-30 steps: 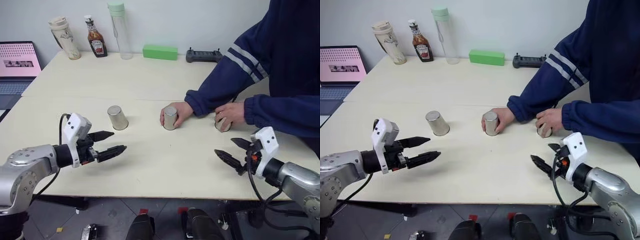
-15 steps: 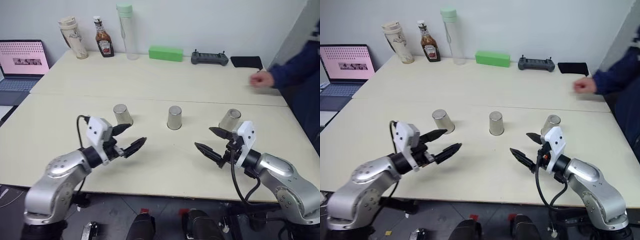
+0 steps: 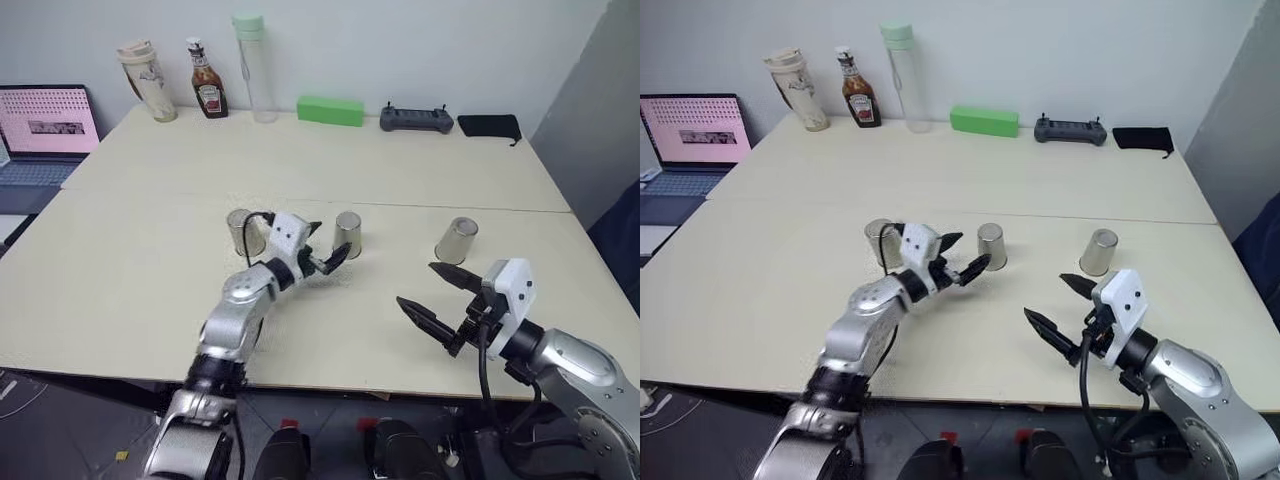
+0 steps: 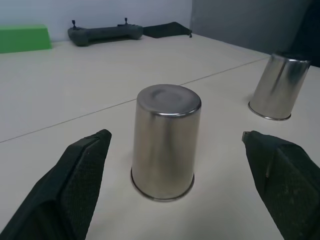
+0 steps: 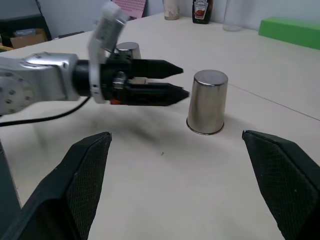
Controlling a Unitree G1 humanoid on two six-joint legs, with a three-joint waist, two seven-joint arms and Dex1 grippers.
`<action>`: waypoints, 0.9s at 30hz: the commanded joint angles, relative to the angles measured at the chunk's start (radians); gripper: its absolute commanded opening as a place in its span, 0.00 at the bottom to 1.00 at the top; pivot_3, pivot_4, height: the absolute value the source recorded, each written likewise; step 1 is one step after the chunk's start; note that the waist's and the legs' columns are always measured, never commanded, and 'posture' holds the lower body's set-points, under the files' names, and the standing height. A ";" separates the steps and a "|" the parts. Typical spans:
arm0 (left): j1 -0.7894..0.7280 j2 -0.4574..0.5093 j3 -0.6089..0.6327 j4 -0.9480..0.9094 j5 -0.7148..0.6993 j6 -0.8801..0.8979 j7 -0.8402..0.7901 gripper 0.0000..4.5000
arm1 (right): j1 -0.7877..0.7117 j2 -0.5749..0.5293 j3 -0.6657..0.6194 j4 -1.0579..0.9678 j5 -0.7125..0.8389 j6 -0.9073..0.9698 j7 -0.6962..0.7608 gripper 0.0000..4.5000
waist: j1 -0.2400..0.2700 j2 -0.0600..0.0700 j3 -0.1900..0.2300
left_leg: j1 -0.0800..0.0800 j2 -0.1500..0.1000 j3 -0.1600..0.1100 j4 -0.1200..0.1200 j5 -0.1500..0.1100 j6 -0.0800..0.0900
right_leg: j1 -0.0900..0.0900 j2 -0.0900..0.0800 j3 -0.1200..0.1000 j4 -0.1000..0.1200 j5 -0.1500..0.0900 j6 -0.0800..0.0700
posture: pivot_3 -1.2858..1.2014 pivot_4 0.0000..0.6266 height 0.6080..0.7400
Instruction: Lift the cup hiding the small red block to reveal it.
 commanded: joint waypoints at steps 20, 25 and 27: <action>-0.306 -0.122 0.082 0.462 0.050 -0.312 0.007 0.60 | 0.062 -0.048 -0.143 -0.082 0.115 0.034 -0.088 1.00 | 0.000 -0.001 0.000 | -0.002 -0.001 0.001 0.000 0.000 0.000 | 0.000 -0.001 -0.001 -0.002 0.001 0.001 | 0.52 0.24 1.00; -0.316 -0.105 0.139 0.255 0.068 -0.153 0.195 0.60 | 0.047 -0.044 -0.139 -0.062 0.119 0.027 -0.089 1.00 | -0.001 -0.001 0.001 | -0.003 -0.001 0.000 -0.001 0.000 0.000 | -0.001 -0.001 -0.001 -0.003 0.001 0.001 | 0.52 0.24 1.00; -0.301 -0.104 0.150 0.237 0.101 -0.115 0.281 0.60 | 0.037 -0.038 -0.126 -0.056 0.116 0.025 -0.093 1.00 | -0.001 -0.001 0.000 | -0.002 -0.001 -0.001 -0.001 0.000 0.000 | -0.001 -0.001 0.000 -0.003 0.001 0.002 | 0.52 0.24 1.00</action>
